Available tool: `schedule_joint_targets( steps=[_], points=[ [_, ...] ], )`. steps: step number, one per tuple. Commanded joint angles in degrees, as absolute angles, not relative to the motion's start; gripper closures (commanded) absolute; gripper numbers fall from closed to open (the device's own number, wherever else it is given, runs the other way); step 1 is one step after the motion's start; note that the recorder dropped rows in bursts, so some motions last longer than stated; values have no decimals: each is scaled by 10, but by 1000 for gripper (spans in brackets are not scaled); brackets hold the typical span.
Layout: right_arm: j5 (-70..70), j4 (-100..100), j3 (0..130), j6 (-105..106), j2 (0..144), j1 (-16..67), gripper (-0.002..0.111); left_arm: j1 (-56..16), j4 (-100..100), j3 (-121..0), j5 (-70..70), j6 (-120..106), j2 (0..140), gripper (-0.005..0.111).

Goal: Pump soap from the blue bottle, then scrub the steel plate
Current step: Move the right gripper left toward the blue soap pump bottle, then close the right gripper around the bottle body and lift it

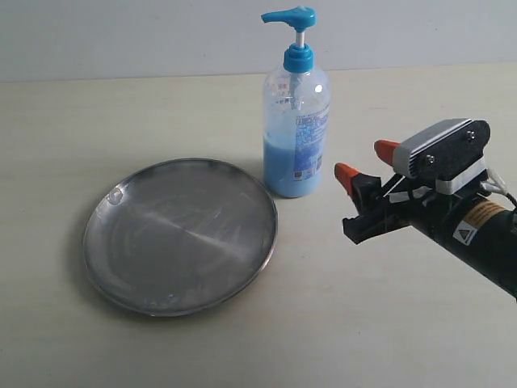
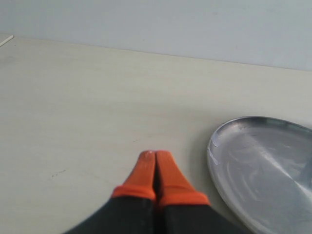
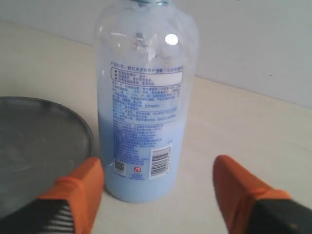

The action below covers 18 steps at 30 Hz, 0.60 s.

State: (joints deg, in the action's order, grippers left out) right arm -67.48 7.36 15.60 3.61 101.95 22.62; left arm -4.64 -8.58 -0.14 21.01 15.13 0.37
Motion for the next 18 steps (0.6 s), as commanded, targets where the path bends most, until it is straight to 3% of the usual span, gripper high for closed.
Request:
schedule_joint_targets(
  steps=[1,7,18],
  points=[
    [-658,122,184,41,1021,227,23,-45,-89,0,206,149,0,107],
    [-548,140,251,0,1021,227,13,-45,-89,0,206,149,0,107],
    [-509,161,303,-21,1021,232,13,-45,-89,0,206,149,0,107]
  ],
)
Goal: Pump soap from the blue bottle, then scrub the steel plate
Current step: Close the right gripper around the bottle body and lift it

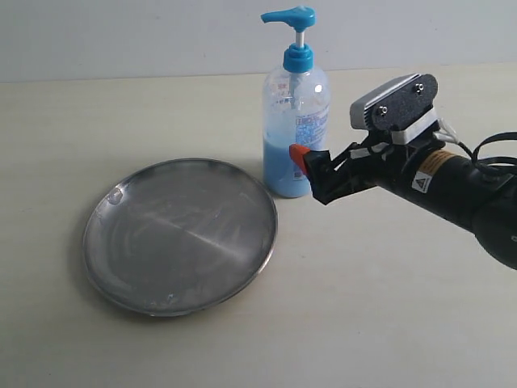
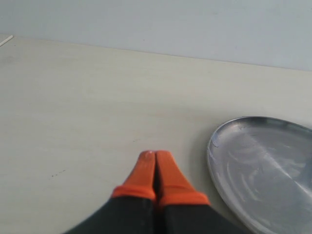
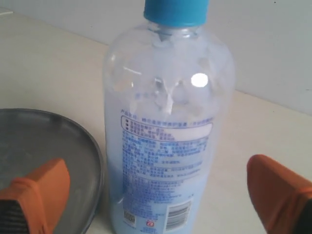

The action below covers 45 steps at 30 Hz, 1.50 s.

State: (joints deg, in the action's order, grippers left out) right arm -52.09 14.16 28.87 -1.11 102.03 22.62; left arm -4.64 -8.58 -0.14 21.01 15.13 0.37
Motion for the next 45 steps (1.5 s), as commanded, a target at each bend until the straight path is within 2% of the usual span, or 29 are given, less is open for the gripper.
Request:
schedule_joint_targets(
  steps=[1,5,12,17,45],
  points=[
    [-498,146,307,-20,1021,240,13,-45,-89,0,206,149,0,107],
    [-448,71,329,28,1021,283,13,-45,-89,0,206,149,0,107],
    [-440,-227,353,176,1021,374,13,-45,-89,0,206,149,0,107],
    [-448,-255,370,176,1026,400,13,-45,-89,0,206,149,0,107],
    [-507,-393,545,180,1210,403,14,-45,-89,0,206,149,0,107]
  ],
)
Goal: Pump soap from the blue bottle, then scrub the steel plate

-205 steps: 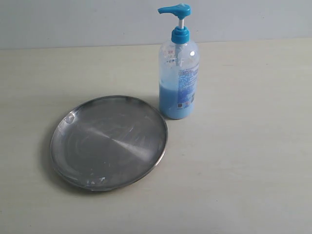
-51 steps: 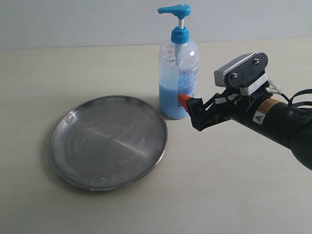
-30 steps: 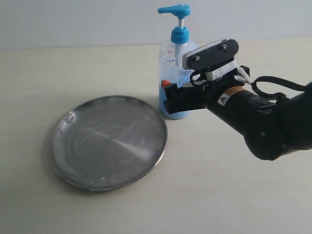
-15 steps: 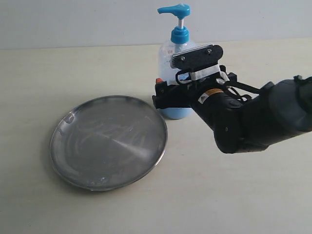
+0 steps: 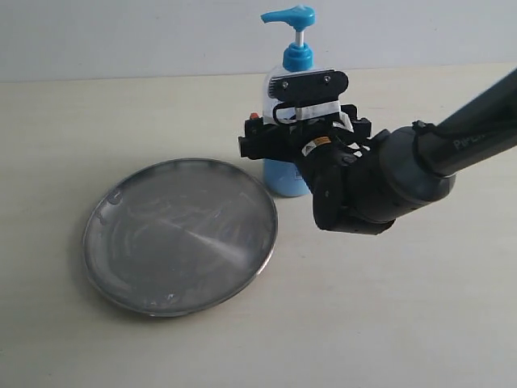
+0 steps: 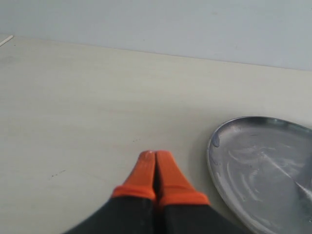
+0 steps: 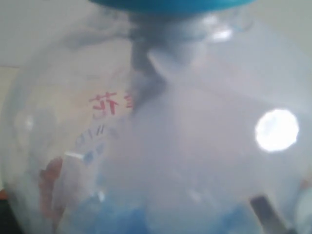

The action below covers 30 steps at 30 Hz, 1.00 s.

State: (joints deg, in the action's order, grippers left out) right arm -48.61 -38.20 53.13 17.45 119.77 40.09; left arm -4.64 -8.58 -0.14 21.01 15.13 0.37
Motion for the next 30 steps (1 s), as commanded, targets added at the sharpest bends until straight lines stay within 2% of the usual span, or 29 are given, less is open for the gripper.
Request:
schedule_joint_targets(
  steps=[1,2,4,6,7,11,30],
  points=[
    [-509,-393,548,180,1211,403,14,-45,-89,0,206,149,0,107],
    [-513,-401,555,191,1212,403,14,-45,-89,0,206,149,0,107],
    [-516,-403,566,220,1214,403,22,-45,-89,0,206,149,0,107],
    [-519,-403,571,245,1218,403,48,-45,-89,0,206,149,0,107],
    [-519,-404,571,251,1218,403,67,-45,-89,0,206,149,0,107],
    [-519,-403,571,290,1218,403,108,-45,-89,0,206,149,0,107],
    [-462,-321,571,346,1207,403,108,-45,-89,0,206,149,0,107]
  ],
)
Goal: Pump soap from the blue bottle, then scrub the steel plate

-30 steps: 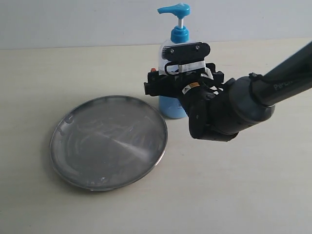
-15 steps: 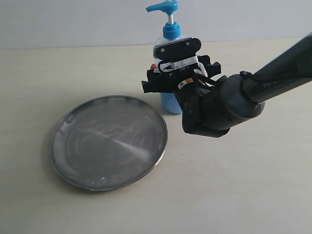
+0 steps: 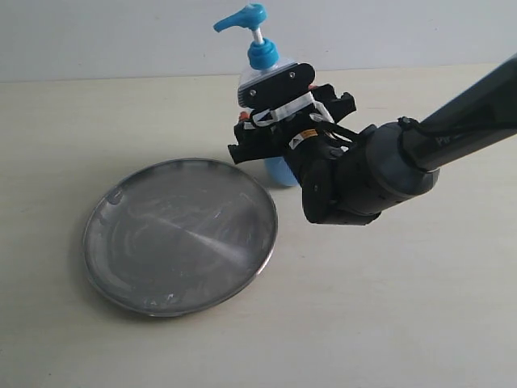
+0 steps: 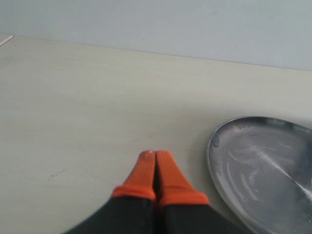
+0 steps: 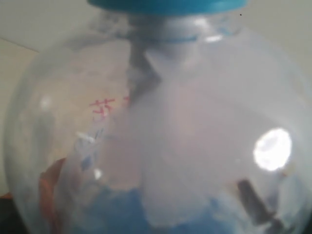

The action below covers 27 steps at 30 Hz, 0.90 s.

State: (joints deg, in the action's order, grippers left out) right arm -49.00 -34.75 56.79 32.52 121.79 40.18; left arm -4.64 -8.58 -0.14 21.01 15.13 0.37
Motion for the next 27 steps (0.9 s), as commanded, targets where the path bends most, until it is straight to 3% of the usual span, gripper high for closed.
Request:
schedule_joint_targets(
  steps=[1,27],
  points=[
    [-459,-313,571,350,1203,403,108,-45,-89,0,206,149,0,107],
    [-412,-231,571,430,1169,403,108,-45,-89,0,206,149,0,107]
  ],
)
